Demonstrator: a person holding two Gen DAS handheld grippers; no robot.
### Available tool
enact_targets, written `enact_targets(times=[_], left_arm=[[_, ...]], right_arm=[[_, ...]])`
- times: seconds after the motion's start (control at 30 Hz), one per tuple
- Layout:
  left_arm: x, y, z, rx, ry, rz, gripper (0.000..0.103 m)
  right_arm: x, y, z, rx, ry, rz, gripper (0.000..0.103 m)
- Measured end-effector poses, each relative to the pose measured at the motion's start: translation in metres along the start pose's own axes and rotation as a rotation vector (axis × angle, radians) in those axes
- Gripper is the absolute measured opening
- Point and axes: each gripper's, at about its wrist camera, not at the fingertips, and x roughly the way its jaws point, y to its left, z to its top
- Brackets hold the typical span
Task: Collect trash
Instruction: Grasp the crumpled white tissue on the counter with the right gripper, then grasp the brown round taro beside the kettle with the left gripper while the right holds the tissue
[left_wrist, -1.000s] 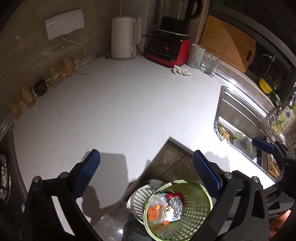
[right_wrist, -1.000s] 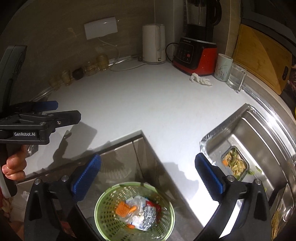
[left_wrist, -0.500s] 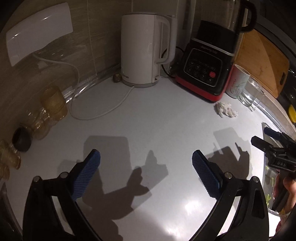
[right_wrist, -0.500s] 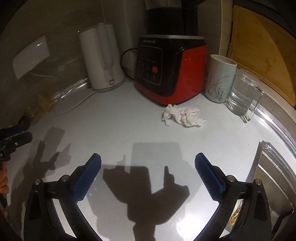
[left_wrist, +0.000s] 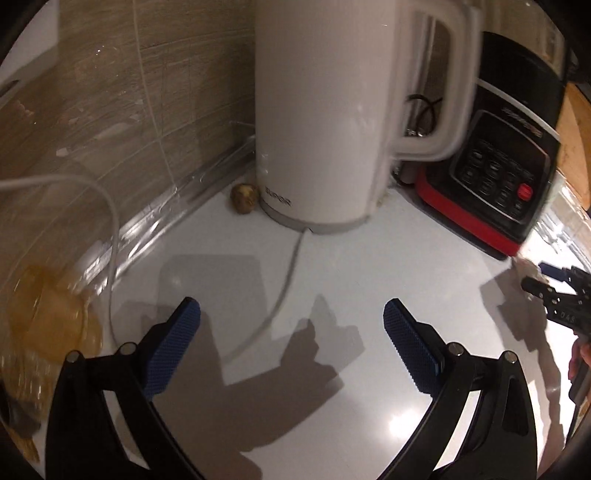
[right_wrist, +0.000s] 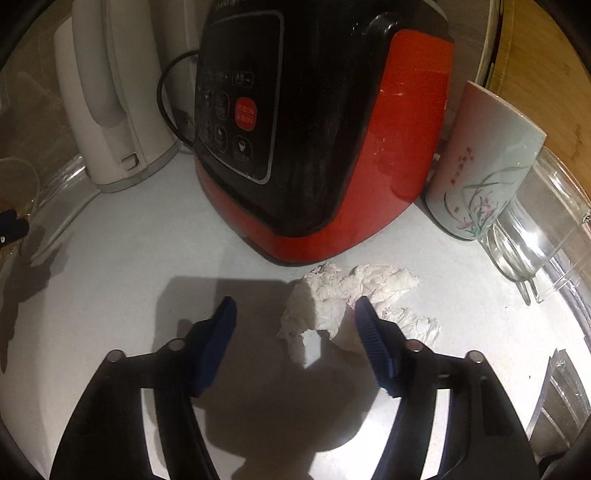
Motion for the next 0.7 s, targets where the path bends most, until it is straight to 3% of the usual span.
enact_targets(times=[0.03, 0.1, 0.17, 0.37, 0.57, 0.7], left_arm=[[0.006, 0.004, 0.004, -0.002, 0.000, -0.001, 0.095], [0.014, 0.010, 0.010, -0.006, -0.001, -0.007, 0.095], [0.021, 0.017, 0.015, -0.018, 0.002, -0.010, 0.095], [0.032, 0.031, 0.032, -0.043, -0.023, -0.046, 0.095], [0.047, 0.044, 0.052, 0.022, -0.060, -0.111, 0.095], [0.064, 0.049, 0.063, 0.083, -0.062, -0.107, 0.095]], right_arm=[[0.004, -0.001, -0.001, 0.004, 0.011, -0.002, 0.039], [0.006, -0.004, -0.003, 0.013, 0.014, -0.016, 0.025], [0.004, -0.007, -0.004, 0.021, 0.007, -0.024, 0.019], [-0.027, 0.003, -0.008, 0.016, -0.031, 0.002, 0.017], [-0.067, 0.043, -0.012, -0.005, -0.069, 0.137, 0.017], [-0.082, 0.077, -0.019, -0.040, -0.067, 0.212, 0.018]])
